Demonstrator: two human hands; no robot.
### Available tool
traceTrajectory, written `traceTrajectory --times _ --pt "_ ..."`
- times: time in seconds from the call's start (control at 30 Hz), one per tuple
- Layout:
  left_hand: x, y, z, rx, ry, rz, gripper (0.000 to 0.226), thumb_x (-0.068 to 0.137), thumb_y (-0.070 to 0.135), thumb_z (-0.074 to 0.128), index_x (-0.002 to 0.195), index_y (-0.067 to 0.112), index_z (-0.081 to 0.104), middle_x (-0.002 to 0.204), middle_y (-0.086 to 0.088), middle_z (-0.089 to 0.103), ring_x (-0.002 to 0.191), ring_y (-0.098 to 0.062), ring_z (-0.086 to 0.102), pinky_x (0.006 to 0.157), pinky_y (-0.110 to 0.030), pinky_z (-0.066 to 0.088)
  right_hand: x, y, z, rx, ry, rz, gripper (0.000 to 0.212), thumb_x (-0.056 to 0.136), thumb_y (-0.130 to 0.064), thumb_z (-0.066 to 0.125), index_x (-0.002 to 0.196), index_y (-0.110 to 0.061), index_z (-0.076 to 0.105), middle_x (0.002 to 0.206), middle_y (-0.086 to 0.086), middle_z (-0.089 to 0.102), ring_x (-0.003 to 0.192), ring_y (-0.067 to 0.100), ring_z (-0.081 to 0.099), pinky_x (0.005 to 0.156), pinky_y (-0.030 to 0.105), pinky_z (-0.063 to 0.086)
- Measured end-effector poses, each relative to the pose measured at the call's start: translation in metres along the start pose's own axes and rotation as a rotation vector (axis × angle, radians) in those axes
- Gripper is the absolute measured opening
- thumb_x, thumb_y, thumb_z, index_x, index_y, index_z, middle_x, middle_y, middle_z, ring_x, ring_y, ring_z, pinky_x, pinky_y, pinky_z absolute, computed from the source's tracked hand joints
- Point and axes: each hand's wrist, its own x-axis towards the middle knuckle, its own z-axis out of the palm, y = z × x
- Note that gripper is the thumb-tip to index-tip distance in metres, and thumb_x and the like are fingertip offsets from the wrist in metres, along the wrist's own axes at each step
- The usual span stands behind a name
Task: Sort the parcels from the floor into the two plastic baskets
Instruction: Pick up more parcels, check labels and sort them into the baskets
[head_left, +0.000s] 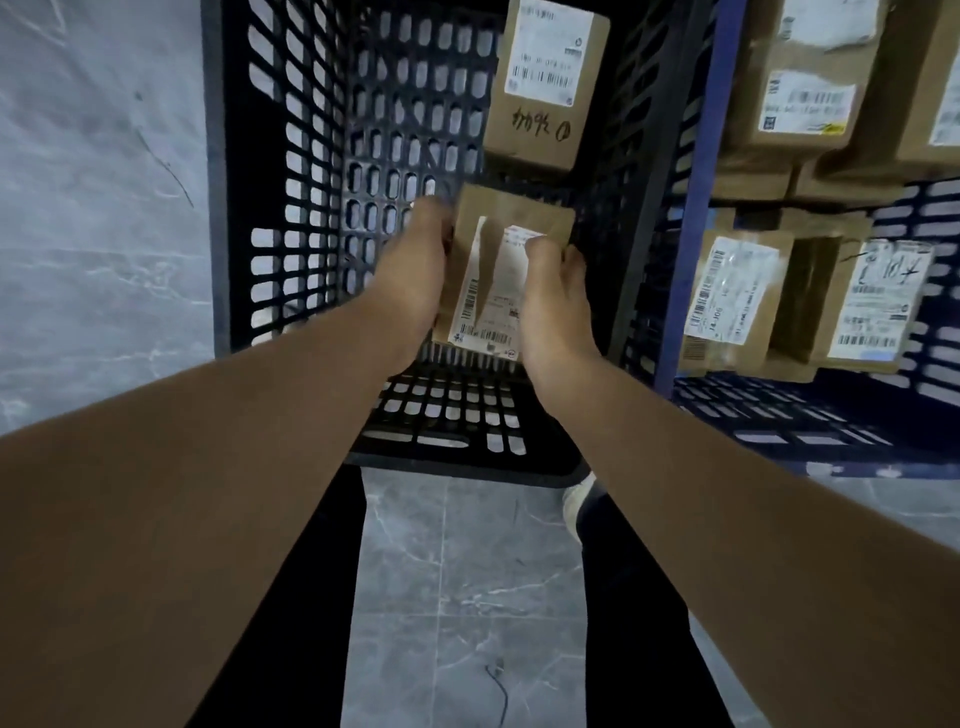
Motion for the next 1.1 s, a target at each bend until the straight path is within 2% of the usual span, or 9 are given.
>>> traceTrajectory --times 0.07,0.13,0.27,0.5,0.67,0.77,0.9,0.97,1.1 --pt "0.011 -0.006 0.005 -0.018 -0.009 -0.020 0.051 0.101 0.053 0.031 0.088 0.028 0.073 0.067 0.007 0.075 0.086 -0.024 0.073 0.077 -0.039 0.060 0.014 0.004 0.002 -0.018 -0.002 0.032 0.108 0.065 -0.082 0.033 0.162 -0.037 0.037 0.160 0.003 0.054 0.143 0.033 0.053 0.118 0.062 0.042" --pt "0.019 -0.013 0.011 -0.029 -0.028 -0.035 0.050 0.102 0.053 0.031 0.088 0.029 0.073 0.067 0.010 0.075 0.083 -0.020 0.072 0.073 -0.035 0.057 0.026 0.008 0.000 -0.027 0.004 0.053 0.105 0.062 -0.081 0.031 0.156 -0.037 0.046 0.153 0.004 0.059 0.136 0.034 0.058 0.114 0.062 0.045" --pt "0.032 -0.023 0.021 -0.049 -0.058 -0.043 0.049 0.103 0.049 0.031 0.085 0.027 0.072 0.064 0.011 0.073 0.077 -0.017 0.069 0.083 -0.037 0.056 0.049 0.015 0.002 -0.029 0.017 0.103 0.111 0.058 -0.081 0.030 0.154 -0.031 0.050 0.149 0.006 0.063 0.133 0.035 0.060 0.113 0.062 0.046" --pt "0.048 -0.030 0.023 -0.022 -0.095 -0.056 0.044 0.103 0.046 0.033 0.078 0.024 0.063 0.060 0.010 0.069 0.072 -0.016 0.066 0.075 -0.034 0.051 0.067 0.027 0.003 0.006 0.015 0.222 0.105 0.056 -0.083 0.030 0.144 -0.034 0.060 0.135 0.004 0.069 0.121 0.034 0.066 0.108 0.060 0.050" --pt "0.054 -0.028 0.023 -0.014 -0.108 -0.085 0.042 0.102 0.047 0.036 0.083 0.022 0.064 0.056 0.011 0.068 0.073 -0.017 0.064 0.071 -0.032 0.050 0.090 0.045 0.005 0.073 0.016 0.322 0.112 0.055 -0.089 0.035 0.154 -0.041 0.054 0.147 0.002 0.064 0.133 0.036 0.061 0.114 0.064 0.044" --pt "0.056 -0.029 0.023 -0.007 -0.102 -0.087 0.042 0.101 0.048 0.036 0.088 0.023 0.067 0.068 0.008 0.073 0.080 -0.019 0.068 0.075 -0.034 0.054 0.095 0.048 0.006 0.077 0.034 0.343 0.118 0.051 -0.089 0.032 0.156 -0.041 0.051 0.151 0.003 0.062 0.135 0.037 0.061 0.113 0.065 0.045" --pt "0.050 -0.034 0.020 0.032 -0.070 -0.074 0.045 0.098 0.050 0.038 0.120 0.021 0.066 0.105 0.000 0.073 0.099 -0.023 0.070 0.086 -0.039 0.057 0.090 0.045 0.008 0.097 0.058 0.356 0.122 0.050 -0.092 0.031 0.160 -0.040 0.047 0.161 0.000 0.056 0.144 0.035 0.056 0.118 0.066 0.040" --pt "0.043 -0.033 0.017 0.067 -0.068 -0.059 0.048 0.097 0.052 0.039 0.125 0.023 0.064 0.110 -0.001 0.073 0.099 -0.022 0.071 0.082 -0.038 0.058 0.074 0.035 0.008 0.127 0.052 0.358 0.118 0.050 -0.093 0.033 0.154 -0.040 0.055 0.154 0.000 0.061 0.141 0.035 0.058 0.117 0.064 0.042" --pt "0.018 -0.020 0.010 0.093 -0.093 -0.025 0.042 0.099 0.046 0.039 0.112 0.018 0.068 0.096 0.004 0.075 0.091 -0.018 0.071 0.072 -0.032 0.052 0.042 0.015 0.008 0.206 0.054 0.326 0.092 0.056 -0.085 0.042 0.123 -0.030 0.075 0.123 0.006 0.078 0.118 0.038 0.071 0.107 0.059 0.052"
